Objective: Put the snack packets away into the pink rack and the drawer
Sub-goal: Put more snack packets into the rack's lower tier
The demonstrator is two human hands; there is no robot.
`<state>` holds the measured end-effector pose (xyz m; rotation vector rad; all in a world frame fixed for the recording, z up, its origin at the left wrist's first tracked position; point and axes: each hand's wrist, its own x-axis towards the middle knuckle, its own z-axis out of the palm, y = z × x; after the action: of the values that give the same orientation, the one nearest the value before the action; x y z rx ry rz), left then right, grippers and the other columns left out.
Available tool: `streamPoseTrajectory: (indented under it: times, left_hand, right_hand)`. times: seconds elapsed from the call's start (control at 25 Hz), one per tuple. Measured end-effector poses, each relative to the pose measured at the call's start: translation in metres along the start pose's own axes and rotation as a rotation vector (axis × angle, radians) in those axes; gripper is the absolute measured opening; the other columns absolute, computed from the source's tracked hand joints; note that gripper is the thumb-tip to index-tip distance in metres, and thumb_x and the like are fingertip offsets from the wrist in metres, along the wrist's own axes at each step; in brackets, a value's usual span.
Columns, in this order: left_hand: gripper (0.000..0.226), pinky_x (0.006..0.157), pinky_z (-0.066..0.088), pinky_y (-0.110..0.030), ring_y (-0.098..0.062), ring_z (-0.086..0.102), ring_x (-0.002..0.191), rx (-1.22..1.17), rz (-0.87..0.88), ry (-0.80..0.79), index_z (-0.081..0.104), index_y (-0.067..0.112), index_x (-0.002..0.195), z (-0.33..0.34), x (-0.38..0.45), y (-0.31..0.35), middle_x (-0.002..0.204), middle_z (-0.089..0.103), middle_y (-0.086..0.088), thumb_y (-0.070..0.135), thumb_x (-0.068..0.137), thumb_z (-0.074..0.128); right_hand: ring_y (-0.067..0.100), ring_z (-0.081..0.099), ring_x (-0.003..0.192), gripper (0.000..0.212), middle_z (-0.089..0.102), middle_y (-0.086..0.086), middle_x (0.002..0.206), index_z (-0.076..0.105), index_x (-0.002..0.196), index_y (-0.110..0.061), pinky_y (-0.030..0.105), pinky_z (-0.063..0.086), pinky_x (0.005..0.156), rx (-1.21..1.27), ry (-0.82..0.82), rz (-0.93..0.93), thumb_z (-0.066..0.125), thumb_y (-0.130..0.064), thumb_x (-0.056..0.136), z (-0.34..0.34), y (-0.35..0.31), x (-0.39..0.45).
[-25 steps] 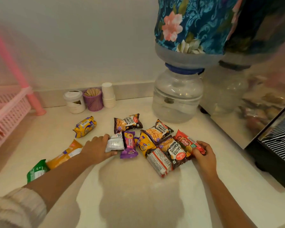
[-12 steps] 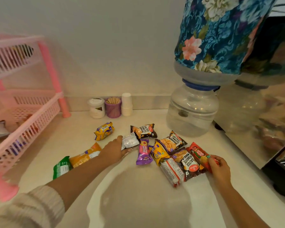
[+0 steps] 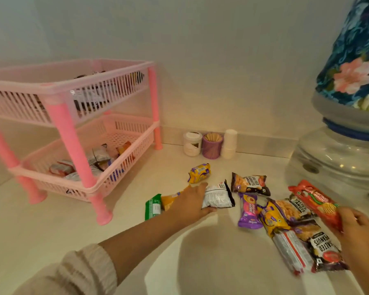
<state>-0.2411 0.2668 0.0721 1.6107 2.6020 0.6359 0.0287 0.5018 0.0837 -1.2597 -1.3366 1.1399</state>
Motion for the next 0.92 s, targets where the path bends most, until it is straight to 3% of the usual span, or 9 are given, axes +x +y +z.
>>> streamPoseTrajectory:
  times: [0.24, 0.36, 0.44, 0.6, 0.76, 0.92]
  left_hand:
    - [0.077, 0.09, 0.041, -0.035, -0.025, 0.049, 0.114, 0.011, -0.032, 0.058, 0.024, 0.015, 0.141, -0.017, -0.05, -0.032, 0.13, 0.051, -0.01, 0.052, 0.082, 0.058]
    - [0.073, 0.088, 0.041, -0.034, -0.025, 0.048, 0.113, 0.017, -0.104, 0.101, 0.027, 0.014, 0.139, -0.031, -0.082, -0.057, 0.128, 0.05, -0.008, 0.05, 0.083, 0.057]
    - [0.072, 0.087, 0.04, -0.032, -0.023, 0.048, 0.111, 0.024, -0.129, 0.106, 0.027, 0.015, 0.139, -0.039, -0.108, -0.074, 0.128, 0.05, -0.006, 0.049, 0.083, 0.057]
    - [0.071, 0.08, 0.04, -0.032, -0.023, 0.05, 0.107, 0.083, -0.18, 0.109, 0.031, 0.014, 0.138, -0.058, -0.156, -0.11, 0.123, 0.053, -0.008, 0.052, 0.083, 0.055]
    - [0.068, 0.08, 0.044, -0.033, -0.025, 0.052, 0.105, 0.149, -0.256, 0.158, 0.034, 0.015, 0.136, -0.084, -0.197, -0.144, 0.122, 0.055, -0.008, 0.05, 0.083, 0.056]
    - [0.057, 0.06, 0.044, -0.021, -0.013, 0.057, 0.081, 0.239, -0.163, 0.294, 0.043, 0.017, 0.118, -0.124, -0.232, -0.17, 0.093, 0.065, -0.002, 0.056, 0.077, 0.052]
  right_hand:
    - [0.014, 0.058, 0.074, 0.025, 0.057, 0.01, 0.103, 0.055, 0.113, -0.01, 0.014, 0.049, 0.042, 0.222, -0.231, -0.007, 0.054, -0.019, 0.09, 0.106, -0.021, -0.056]
    - [0.02, 0.061, 0.081, 0.004, 0.057, 0.011, 0.103, 0.059, 0.091, -0.016, 0.013, 0.051, 0.045, 0.299, -0.402, 0.049, 0.054, -0.016, 0.09, 0.157, -0.031, -0.082]
    - [0.014, 0.06, 0.084, 0.015, 0.056, 0.005, 0.103, 0.056, 0.081, -0.027, 0.017, 0.055, 0.051, 0.311, -0.45, 0.058, 0.057, -0.014, 0.088, 0.189, -0.034, -0.101]
    - [0.009, 0.062, 0.083, 0.018, 0.06, 0.004, 0.101, 0.056, 0.083, -0.033, 0.017, 0.055, 0.056, 0.265, -0.575, -0.006, 0.061, -0.015, 0.084, 0.242, -0.037, -0.145]
    - [0.01, 0.064, 0.08, 0.014, 0.061, 0.004, 0.098, 0.055, 0.083, -0.03, 0.019, 0.057, 0.056, 0.284, -0.653, 0.056, 0.061, -0.018, 0.085, 0.289, -0.042, -0.178]
    - [0.016, 0.063, 0.087, 0.016, 0.059, 0.007, 0.104, 0.053, 0.098, -0.021, 0.029, 0.058, 0.067, 0.262, -0.663, 0.074, 0.063, -0.019, 0.085, 0.325, -0.048, -0.196]
